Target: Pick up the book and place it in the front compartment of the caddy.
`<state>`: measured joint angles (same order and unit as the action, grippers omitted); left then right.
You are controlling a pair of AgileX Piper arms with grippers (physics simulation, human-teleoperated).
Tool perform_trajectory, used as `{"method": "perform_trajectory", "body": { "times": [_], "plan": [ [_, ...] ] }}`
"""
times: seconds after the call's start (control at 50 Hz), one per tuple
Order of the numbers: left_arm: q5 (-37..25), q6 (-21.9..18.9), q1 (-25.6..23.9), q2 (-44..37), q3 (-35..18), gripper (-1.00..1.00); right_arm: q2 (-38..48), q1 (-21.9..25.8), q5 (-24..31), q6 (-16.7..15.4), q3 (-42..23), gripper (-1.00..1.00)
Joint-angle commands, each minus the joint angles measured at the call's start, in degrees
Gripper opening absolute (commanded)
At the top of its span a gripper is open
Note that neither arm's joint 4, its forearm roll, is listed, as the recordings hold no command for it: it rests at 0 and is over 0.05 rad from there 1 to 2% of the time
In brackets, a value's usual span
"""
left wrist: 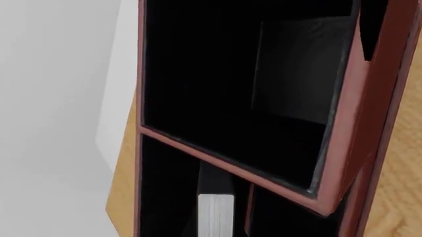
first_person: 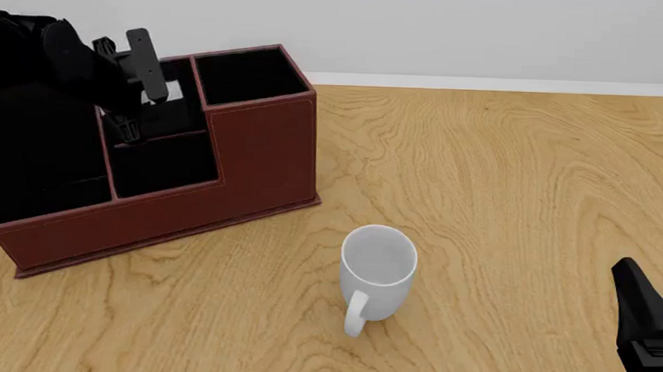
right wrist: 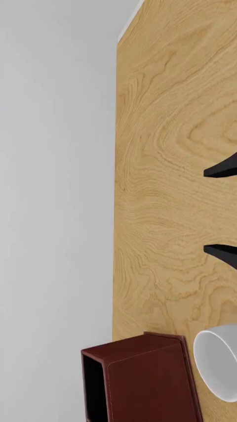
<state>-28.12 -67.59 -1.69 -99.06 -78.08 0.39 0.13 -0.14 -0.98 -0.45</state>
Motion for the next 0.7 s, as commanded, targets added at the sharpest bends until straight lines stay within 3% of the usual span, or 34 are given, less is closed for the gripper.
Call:
{"method": "perform_trajectory", "body": {
  "times": [0.02,0.24,0.36,0.7],
  "plan": [
    [6.4,-2.7,2.2,-2.0,0.3,1.00,0.0,0.0,0.0,0.0,0.0,1.00],
    [10.9,-4.9,2.4,-0.2,0.7,1.00,0.0,0.0,0.0,0.0,0.0,1.00],
    [9.4,-4.2,2.1,1.6,-0.6,1.00,0.0,0.0,0.0,0.0,0.0,1.00],
    [5.3,-5.7,0.5,13.3,4.5,1.00,0.0,0.0,0.0,0.0,0.0,1.00]
  ]
}}
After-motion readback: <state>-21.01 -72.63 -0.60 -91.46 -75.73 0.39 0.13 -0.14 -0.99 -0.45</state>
